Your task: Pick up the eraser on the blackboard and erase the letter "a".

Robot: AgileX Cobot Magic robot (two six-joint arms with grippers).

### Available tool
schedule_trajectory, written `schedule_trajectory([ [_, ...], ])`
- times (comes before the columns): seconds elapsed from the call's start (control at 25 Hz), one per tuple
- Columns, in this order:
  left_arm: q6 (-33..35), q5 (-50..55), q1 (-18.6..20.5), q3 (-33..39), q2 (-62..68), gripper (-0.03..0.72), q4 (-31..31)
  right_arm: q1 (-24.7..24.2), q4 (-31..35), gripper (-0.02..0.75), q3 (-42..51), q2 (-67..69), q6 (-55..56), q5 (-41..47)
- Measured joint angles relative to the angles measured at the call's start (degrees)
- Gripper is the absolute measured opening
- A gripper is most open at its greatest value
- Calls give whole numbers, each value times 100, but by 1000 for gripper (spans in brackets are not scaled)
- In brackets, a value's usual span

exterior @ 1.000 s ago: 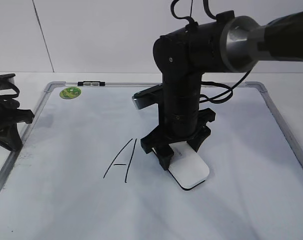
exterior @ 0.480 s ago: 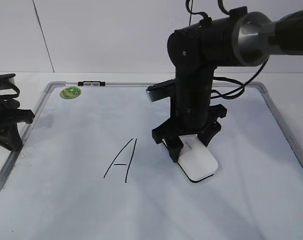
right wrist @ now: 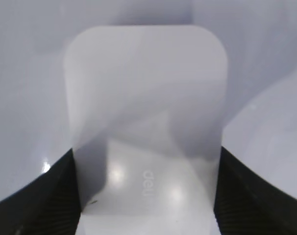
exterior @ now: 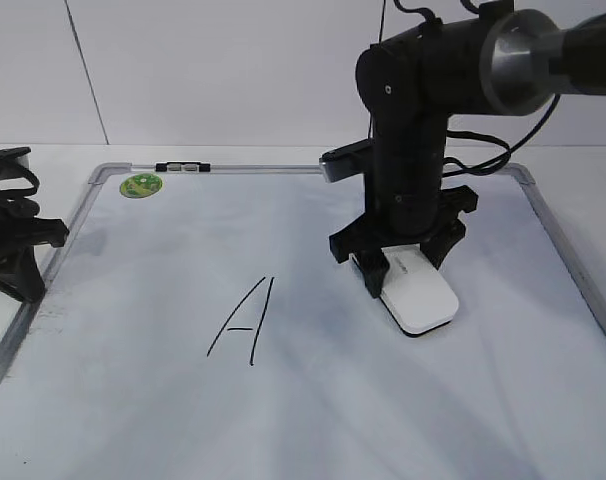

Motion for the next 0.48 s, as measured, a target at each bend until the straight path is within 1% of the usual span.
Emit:
schedule_trajectory([
  [0.2,0,0,0,0,0,14,0,0,124,561,-177,-22,0,39],
  [0.48,0,0,0,0,0,14,-62,0,146,561,-223,-713,12,65],
])
